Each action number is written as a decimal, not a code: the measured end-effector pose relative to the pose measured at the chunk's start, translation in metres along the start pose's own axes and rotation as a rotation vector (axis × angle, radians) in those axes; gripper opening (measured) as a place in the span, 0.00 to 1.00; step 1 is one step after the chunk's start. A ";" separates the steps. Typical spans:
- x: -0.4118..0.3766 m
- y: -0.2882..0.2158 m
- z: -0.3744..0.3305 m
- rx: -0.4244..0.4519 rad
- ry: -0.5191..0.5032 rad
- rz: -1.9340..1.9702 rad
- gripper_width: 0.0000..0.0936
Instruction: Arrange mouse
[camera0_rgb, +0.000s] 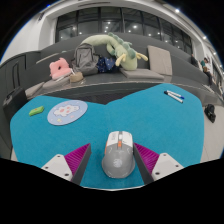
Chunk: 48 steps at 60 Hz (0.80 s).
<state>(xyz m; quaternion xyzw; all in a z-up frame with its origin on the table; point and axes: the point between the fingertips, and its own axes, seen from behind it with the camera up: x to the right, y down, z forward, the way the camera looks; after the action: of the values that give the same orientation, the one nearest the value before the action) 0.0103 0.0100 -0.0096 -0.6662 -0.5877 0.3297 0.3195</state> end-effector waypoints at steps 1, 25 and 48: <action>0.000 0.000 0.001 -0.002 0.000 -0.002 0.92; 0.012 -0.002 0.022 -0.009 0.061 -0.041 0.42; -0.056 -0.140 -0.028 0.177 -0.066 -0.019 0.37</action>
<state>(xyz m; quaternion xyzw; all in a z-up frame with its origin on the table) -0.0516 -0.0322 0.1239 -0.6183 -0.5729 0.3991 0.3607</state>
